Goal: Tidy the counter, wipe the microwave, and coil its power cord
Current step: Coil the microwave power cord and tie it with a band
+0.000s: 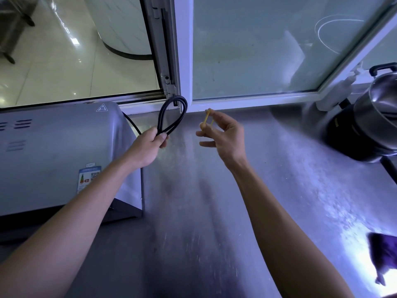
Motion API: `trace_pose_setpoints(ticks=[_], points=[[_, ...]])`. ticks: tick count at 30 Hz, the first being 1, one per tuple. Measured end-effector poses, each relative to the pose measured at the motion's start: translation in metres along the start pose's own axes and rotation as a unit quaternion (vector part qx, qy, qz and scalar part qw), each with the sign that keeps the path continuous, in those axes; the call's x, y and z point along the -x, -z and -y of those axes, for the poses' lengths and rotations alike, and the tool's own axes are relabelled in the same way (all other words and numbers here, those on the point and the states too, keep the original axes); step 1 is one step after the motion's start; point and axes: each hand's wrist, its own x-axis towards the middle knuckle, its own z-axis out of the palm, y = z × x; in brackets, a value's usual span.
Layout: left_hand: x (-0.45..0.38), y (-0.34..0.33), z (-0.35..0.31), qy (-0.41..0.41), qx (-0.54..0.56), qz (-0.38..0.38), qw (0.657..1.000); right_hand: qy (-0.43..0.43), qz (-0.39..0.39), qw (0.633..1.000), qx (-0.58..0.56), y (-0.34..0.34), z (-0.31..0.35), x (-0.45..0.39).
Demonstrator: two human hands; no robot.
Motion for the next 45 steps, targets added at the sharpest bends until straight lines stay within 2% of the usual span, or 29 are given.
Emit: trace_pose_setpoints(ticks=[6,11,14,18,26,33,45], points=[[-0.001,-0.002,0.002,0.002,-0.010,0.008,1.000,-0.002,0.045,0.989,0.141,-0.002,0.015,-0.003],[0.005,-0.002,-0.002,-0.035,-0.096,-0.010,0.995,0.041,0.068,0.948,0.308,-0.017,0.039,-0.017],[0.007,0.002,-0.007,-0.058,-0.136,0.004,0.989,0.053,0.091,0.930,0.353,-0.026,0.053,-0.029],[0.008,0.006,-0.010,-0.066,-0.130,0.014,0.989,0.051,0.123,0.912,0.389,-0.037,0.059,-0.035],[0.006,0.006,-0.009,-0.091,-0.111,-0.003,0.990,0.018,0.131,0.948,0.289,-0.044,0.052,-0.033],[0.006,0.005,-0.013,-0.104,-0.074,-0.034,0.991,-0.069,0.141,0.970,0.185,-0.044,0.043,-0.036],[0.006,0.005,-0.005,-0.103,-0.047,-0.044,0.993,-0.107,0.172,0.954,0.221,-0.056,0.033,-0.036]])
